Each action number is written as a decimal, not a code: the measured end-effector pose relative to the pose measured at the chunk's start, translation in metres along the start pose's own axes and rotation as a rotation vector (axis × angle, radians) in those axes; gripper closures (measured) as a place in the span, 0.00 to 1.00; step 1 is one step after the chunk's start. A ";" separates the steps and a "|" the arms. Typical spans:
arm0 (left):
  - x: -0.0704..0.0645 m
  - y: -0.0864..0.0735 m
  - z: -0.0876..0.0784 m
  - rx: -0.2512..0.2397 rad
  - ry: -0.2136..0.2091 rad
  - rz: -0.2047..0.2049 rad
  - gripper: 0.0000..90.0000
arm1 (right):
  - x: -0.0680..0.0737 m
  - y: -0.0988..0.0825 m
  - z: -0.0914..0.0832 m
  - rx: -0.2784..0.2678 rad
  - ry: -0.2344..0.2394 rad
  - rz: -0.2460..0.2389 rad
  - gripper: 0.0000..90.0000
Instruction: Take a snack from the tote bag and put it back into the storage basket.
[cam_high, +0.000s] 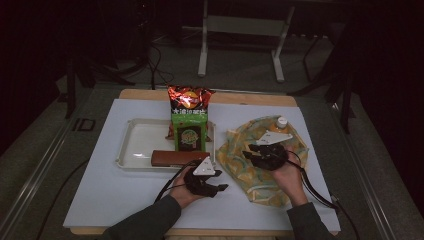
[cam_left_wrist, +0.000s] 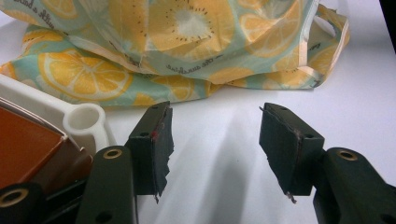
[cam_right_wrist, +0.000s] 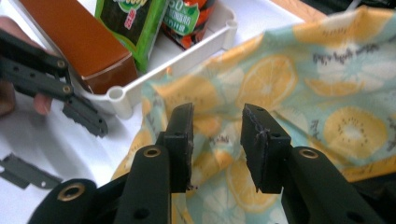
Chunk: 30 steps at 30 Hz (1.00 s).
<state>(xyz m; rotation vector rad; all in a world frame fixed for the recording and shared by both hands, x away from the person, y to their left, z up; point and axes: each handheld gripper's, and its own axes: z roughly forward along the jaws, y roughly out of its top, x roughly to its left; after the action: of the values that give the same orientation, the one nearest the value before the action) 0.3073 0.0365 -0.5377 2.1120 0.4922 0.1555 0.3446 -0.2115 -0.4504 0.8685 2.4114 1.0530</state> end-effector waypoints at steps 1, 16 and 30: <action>0.000 0.000 0.000 0.001 0.001 0.000 0.49 | 0.000 -0.001 0.000 0.002 0.001 0.000 0.71; 0.001 0.000 0.000 -0.001 0.002 -0.014 0.49 | 0.009 -0.033 -0.002 0.024 0.021 0.018 0.72; 0.002 0.000 0.000 -0.003 0.003 -0.019 0.49 | 0.023 -0.059 -0.013 0.041 0.029 -0.003 0.77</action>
<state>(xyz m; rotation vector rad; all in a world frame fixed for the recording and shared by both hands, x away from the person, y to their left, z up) 0.3087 0.0376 -0.5376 2.1033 0.5138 0.1488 0.2976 -0.2346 -0.4878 0.8686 2.4653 1.0253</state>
